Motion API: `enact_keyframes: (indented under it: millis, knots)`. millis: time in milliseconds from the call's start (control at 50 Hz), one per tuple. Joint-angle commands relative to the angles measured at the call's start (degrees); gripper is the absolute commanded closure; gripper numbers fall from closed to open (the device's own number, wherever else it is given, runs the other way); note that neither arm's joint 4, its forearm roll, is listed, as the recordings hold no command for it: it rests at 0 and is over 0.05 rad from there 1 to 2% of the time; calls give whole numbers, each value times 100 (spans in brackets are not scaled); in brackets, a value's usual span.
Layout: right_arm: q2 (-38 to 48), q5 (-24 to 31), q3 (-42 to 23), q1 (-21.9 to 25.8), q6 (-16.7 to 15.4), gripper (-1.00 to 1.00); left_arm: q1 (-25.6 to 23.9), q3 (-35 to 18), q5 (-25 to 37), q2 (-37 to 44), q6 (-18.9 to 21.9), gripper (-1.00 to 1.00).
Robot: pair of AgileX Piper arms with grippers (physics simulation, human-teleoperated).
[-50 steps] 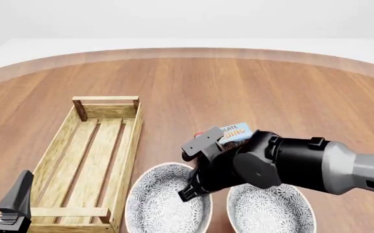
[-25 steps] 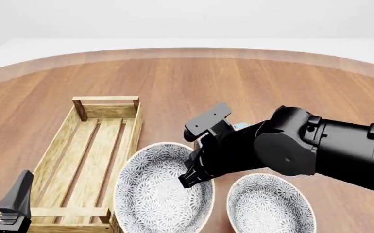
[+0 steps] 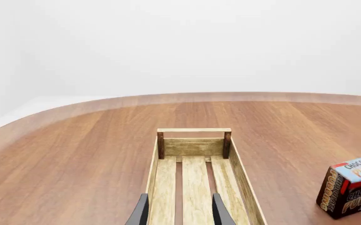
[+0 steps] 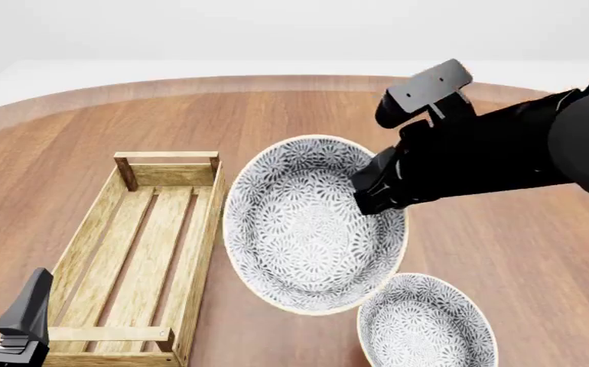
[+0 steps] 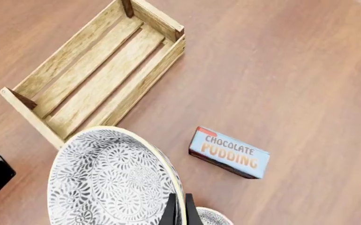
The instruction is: Stack the left bowl on the right bowl and place them in the tray.
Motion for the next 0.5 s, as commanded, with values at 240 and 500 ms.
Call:
enact_keyframes:
  millis: [240,500]
  knots:
    - [-1324,375,606,-719,220,100,0,0,0,0,0,-100]
    - [-2165,317,1346,-918,655,100,0,0,0,0,0,-100]
